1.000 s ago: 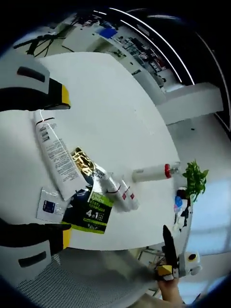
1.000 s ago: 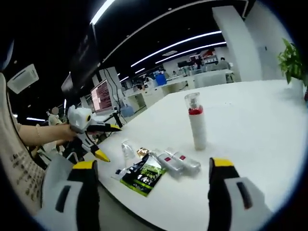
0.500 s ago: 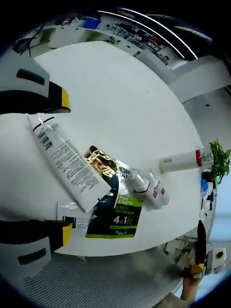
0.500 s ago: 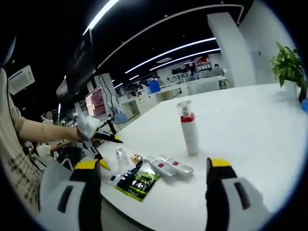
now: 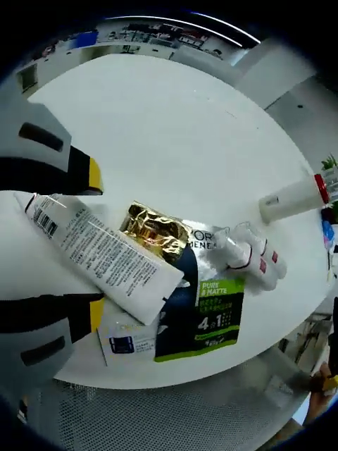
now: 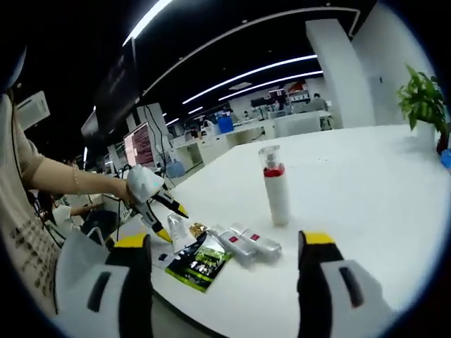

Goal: Arrange the skincare products in the storage area until every visible bottle or jar stands upright without overlapping.

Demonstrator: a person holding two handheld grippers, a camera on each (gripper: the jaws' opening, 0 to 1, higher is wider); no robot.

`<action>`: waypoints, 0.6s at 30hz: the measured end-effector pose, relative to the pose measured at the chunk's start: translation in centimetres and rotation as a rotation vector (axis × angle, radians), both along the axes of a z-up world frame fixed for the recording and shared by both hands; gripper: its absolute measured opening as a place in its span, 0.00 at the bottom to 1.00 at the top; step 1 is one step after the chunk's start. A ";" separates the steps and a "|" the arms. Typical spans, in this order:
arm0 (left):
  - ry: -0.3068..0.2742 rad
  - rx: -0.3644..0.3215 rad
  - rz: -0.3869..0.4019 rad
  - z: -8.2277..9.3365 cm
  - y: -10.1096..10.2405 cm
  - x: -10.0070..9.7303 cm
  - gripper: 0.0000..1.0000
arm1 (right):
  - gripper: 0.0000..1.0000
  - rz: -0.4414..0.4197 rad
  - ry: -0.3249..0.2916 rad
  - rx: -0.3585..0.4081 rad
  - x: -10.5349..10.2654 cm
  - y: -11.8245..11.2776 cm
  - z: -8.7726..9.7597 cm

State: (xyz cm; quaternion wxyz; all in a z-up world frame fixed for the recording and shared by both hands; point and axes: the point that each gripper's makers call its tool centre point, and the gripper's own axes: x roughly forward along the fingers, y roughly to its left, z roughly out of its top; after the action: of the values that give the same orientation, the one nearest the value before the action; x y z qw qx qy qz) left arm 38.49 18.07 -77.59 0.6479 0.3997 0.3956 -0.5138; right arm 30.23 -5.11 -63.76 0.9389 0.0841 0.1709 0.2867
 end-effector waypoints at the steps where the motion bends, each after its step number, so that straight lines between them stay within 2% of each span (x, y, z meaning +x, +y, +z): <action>1: 0.012 0.021 -0.019 0.0 0.1 -0.2 0.48 | 0.86 0.000 0.001 -0.001 0.0 0.0 0.0; 2: 0.012 0.018 -0.040 0.0 -0.1 -0.3 0.47 | 0.85 0.002 0.004 -0.001 0.0 0.0 -0.1; 3: 0.041 0.024 -0.047 -0.1 -0.1 -0.7 0.43 | 0.85 0.003 0.006 -0.001 0.0 0.0 -0.1; 4: 0.030 0.026 -0.046 -0.1 0.0 -0.6 0.43 | 0.85 0.004 0.007 -0.001 -0.1 0.0 -0.1; 8: 0.080 0.043 -0.036 -0.2 0.1 -0.9 0.37 | 0.81 0.009 0.011 -0.006 -0.1 0.1 -0.3; 10: 0.089 0.044 -0.061 -0.3 0.1 -1.2 0.34 | 0.81 0.011 0.012 -0.009 -0.2 0.1 -0.3; 18: 0.083 0.055 -0.085 -0.3 0.3 -2.1 0.27 | 0.75 0.033 0.018 -0.014 -0.4 0.6 -0.4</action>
State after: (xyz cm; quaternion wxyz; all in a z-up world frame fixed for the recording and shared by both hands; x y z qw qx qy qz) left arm 36.40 18.41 -77.85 0.5972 0.4120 0.4188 -0.5461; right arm 29.86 -4.55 -64.16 0.9330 0.0772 0.1828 0.3004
